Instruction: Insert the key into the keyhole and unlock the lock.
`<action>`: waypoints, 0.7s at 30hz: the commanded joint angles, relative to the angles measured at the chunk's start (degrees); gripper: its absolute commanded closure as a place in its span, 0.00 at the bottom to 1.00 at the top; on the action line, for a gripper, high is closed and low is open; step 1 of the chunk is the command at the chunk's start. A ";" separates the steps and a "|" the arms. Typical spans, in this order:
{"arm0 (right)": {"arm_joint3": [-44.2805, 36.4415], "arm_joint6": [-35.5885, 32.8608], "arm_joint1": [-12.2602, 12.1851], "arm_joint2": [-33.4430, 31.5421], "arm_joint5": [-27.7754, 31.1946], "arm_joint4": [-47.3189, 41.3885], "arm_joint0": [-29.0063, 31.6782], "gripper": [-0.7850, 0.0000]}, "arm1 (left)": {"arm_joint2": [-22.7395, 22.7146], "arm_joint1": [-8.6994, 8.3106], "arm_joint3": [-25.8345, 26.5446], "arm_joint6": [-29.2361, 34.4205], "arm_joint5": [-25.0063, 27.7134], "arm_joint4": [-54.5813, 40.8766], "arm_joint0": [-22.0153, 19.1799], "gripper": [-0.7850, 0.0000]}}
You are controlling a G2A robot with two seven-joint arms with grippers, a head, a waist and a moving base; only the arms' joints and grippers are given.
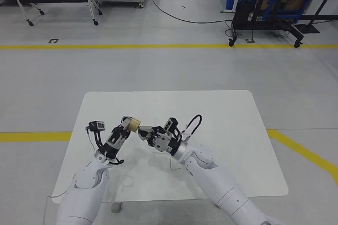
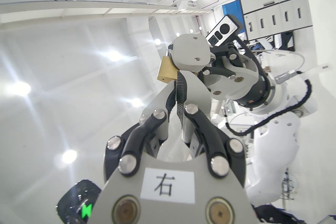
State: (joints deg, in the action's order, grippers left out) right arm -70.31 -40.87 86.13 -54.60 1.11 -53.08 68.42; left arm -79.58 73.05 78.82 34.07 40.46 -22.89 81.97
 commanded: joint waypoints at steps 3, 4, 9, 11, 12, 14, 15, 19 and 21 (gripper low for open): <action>-0.26 -1.22 -0.01 -0.34 -1.87 -2.05 0.26 1.00 | 0.06 -0.03 -0.26 -0.31 0.63 0.07 -0.09 1.00; -0.25 -1.20 -0.02 -0.41 -2.00 -2.10 0.29 1.00 | 0.03 -0.04 -0.27 -0.42 0.85 0.05 -0.14 1.00; -0.43 -0.78 -0.04 -0.74 -2.26 -2.50 0.61 1.00 | -0.11 -0.10 -0.58 -0.98 1.31 0.29 -0.32 1.00; -0.56 -0.74 -0.08 -0.89 -2.10 -2.27 0.71 1.00 | -0.11 -0.13 -0.66 -1.06 1.37 0.20 -0.37 1.00; -0.65 -0.76 -0.10 -0.93 -1.98 -2.14 0.79 1.00 | -0.10 -0.14 -0.69 -1.08 1.39 0.22 -0.39 1.00; -0.74 -0.83 -0.15 -1.06 -1.94 -1.94 0.93 0.95 | -0.07 -0.16 -0.76 -1.19 1.47 0.28 -0.40 1.00; -0.78 -0.95 -0.17 -1.12 -1.94 -1.89 0.99 0.80 | -0.02 -0.17 -0.81 -1.21 1.49 0.37 -0.43 1.00; -0.88 -1.32 -0.28 -1.32 -1.71 -1.16 1.10 0.35 | 0.19 -0.21 -1.00 -1.27 1.53 0.91 -0.56 1.00; -0.89 -1.52 -0.35 -1.41 -1.19 -0.35 1.11 0.19 | 0.27 -0.22 -1.11 -1.44 1.51 1.05 -0.62 1.00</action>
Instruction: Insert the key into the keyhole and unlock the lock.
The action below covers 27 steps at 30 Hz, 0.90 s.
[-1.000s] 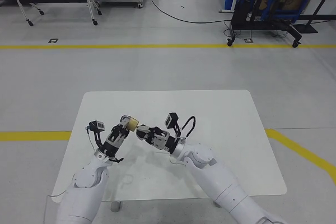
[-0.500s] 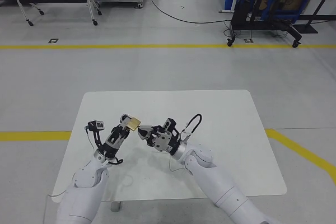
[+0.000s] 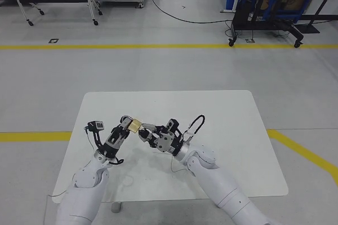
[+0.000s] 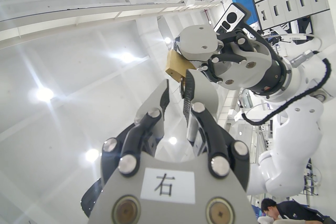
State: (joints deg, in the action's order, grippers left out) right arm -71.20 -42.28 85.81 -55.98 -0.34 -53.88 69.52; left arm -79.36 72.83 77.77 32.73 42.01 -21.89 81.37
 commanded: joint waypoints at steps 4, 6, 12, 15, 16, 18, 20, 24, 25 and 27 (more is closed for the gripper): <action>0.09 -0.42 -0.23 -0.44 1.02 1.82 0.03 0.09 | 0.38 0.00 -0.17 -0.27 -0.70 -0.31 -0.16 1.00; -0.13 -0.43 -0.40 -1.15 1.66 2.25 0.11 0.06 | 0.69 0.06 -0.16 -0.46 -1.62 -1.33 -0.28 1.00; -6.10 -0.47 -2.40 -8.53 6.80 7.74 2.68 0.00 | 2.93 0.33 0.23 -1.34 -7.62 -0.46 -1.68 1.00; -6.10 -0.47 -2.40 -8.53 6.80 7.74 2.68 0.00 | 5.51 0.46 0.54 -0.90 -12.05 5.23 -3.39 1.00; -6.10 -0.47 -2.40 -8.53 6.80 7.74 2.68 0.00 | 6.78 0.56 0.48 -0.54 -14.28 6.98 -4.18 1.00; -6.10 -0.47 -2.40 -8.53 6.80 7.74 2.68 0.00 | 9.27 0.81 0.52 0.02 -16.58 11.10 -6.13 1.00; -6.10 -0.47 -2.40 -8.53 6.80 7.74 2.68 0.00 | 12.23 1.17 -0.33 0.96 -19.08 14.89 -8.36 1.00; -6.10 -0.47 -2.40 -8.53 6.80 7.74 2.68 0.00 | 16.11 1.65 -3.60 2.39 -20.65 21.31 -12.33 1.00; -6.10 -0.47 -2.40 -8.53 6.80 7.74 2.68 0.00 | 16.22 1.55 -4.68 3.09 -21.05 22.95 -12.98 1.00; -6.10 -0.47 -2.40 -8.53 6.80 7.74 2.68 0.00 | 17.04 1.62 -6.13 2.77 -21.31 25.16 -13.74 1.00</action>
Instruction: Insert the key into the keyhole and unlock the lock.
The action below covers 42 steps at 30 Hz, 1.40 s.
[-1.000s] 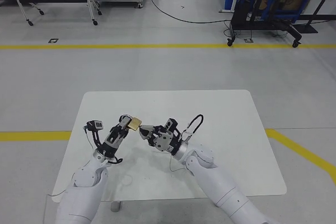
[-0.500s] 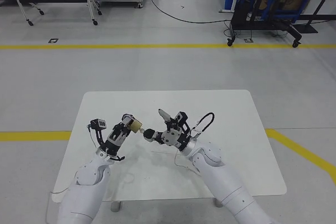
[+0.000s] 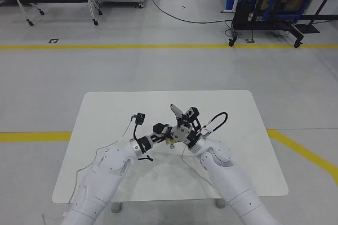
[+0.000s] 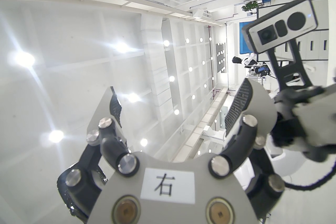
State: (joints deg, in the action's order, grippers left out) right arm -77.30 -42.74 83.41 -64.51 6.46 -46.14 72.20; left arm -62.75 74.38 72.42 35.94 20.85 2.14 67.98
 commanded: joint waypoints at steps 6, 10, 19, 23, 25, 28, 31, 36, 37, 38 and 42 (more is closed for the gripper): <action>0.00 0.00 0.00 0.00 0.00 0.00 0.00 0.00 | 1.62 0.40 -3.55 -3.34 -1.58 3.97 -2.20 1.00; 0.00 0.00 0.00 0.00 0.00 0.00 0.00 0.00 | 1.40 0.42 -5.25 -4.68 -1.41 3.81 -2.27 0.84; 0.00 0.00 0.00 0.00 0.00 0.00 0.00 0.00 | -2.31 -1.16 -4.76 -4.10 -2.70 9.99 -1.65 0.00; 0.00 0.00 0.00 0.00 0.00 0.00 0.00 0.00 | -6.66 -2.32 -0.19 -2.78 -3.49 8.22 1.09 0.00; 0.00 0.00 0.00 0.00 0.00 0.00 0.00 0.00 | -9.51 -3.02 2.04 -2.57 -4.46 7.95 2.84 0.00; 0.03 1.26 -0.05 0.14 0.31 1.45 0.03 0.00 | -14.63 -4.09 5.09 -4.44 -4.90 8.44 5.76 0.00; -0.52 2.65 -0.47 -2.43 3.52 2.85 0.02 0.00 | -20.65 -5.18 8.22 -7.87 -4.20 10.15 8.76 0.00; -5.59 3.65 -1.97 -10.74 8.60 4.18 3.06 0.00 | -30.27 -6.63 13.93 -12.21 -3.24 12.44 13.03 0.00; -7.24 3.22 -2.24 -12.61 9.30 3.16 3.96 0.00 | -31.83 -6.84 15.10 -12.91 -3.21 12.97 13.73 0.00; -8.66 3.01 -2.56 -14.67 10.23 2.82 4.88 0.00 | -33.23 -7.03 16.25 -13.75 -3.17 13.86 14.37 0.00; -13.97 5.99 -3.46 -21.79 13.39 3.36 7.95 0.00 | -36.13 -7.35 18.96 -17.24 -3.05 16.81 15.89 0.00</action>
State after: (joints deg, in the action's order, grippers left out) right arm -89.92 -38.20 80.09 -84.38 19.42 -42.73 79.44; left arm -98.82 67.03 91.29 18.88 17.81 18.80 83.80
